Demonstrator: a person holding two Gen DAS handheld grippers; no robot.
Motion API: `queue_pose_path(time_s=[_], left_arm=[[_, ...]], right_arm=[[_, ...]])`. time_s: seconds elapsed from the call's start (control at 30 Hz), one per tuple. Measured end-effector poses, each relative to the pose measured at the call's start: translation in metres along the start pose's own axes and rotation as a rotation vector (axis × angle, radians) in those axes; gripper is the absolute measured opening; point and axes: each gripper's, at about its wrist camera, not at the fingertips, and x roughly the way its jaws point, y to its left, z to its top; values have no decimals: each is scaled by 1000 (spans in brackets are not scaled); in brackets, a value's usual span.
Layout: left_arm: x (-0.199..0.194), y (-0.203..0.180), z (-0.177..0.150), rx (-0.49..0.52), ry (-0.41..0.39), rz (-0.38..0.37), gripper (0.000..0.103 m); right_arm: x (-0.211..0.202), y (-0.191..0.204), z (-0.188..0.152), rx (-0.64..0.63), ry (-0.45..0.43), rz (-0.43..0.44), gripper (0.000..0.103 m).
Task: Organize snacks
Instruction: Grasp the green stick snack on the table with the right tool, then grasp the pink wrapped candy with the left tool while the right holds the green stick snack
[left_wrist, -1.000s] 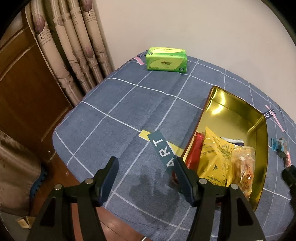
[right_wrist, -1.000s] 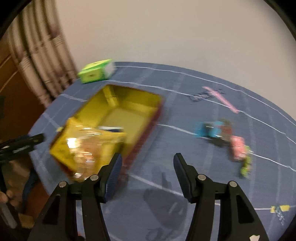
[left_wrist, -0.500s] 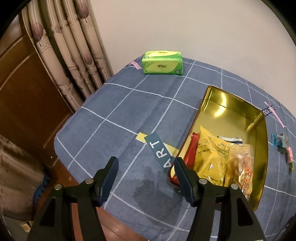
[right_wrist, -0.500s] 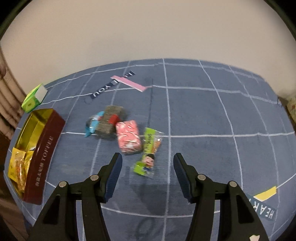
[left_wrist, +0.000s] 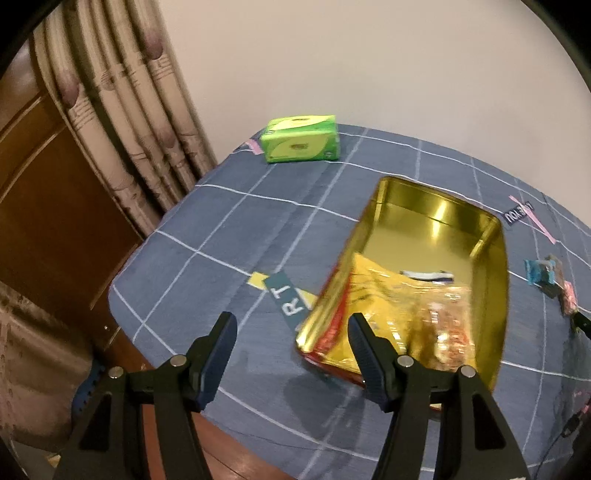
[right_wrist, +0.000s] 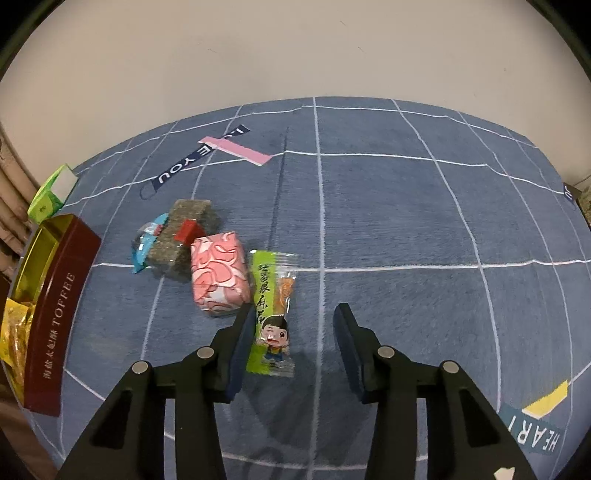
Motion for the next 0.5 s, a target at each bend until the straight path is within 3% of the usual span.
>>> queue_pose_path(time_s=[0.2, 0.33, 0.37, 0.5], left_arm=[[-11, -38, 5, 56, -14, -54, 64], [-13, -70, 7, 113, -7, -92, 64], [-13, -79, 7, 128, -7, -101, 64], [-11, -118, 5, 184, 16, -158, 64]], right_arm=[[7, 5, 1, -56, -35, 8, 39], [8, 10, 0, -109, -63, -3, 27], [7, 10, -1, -115, -70, 2, 18], [6, 5, -3, -120, -84, 15, 18]])
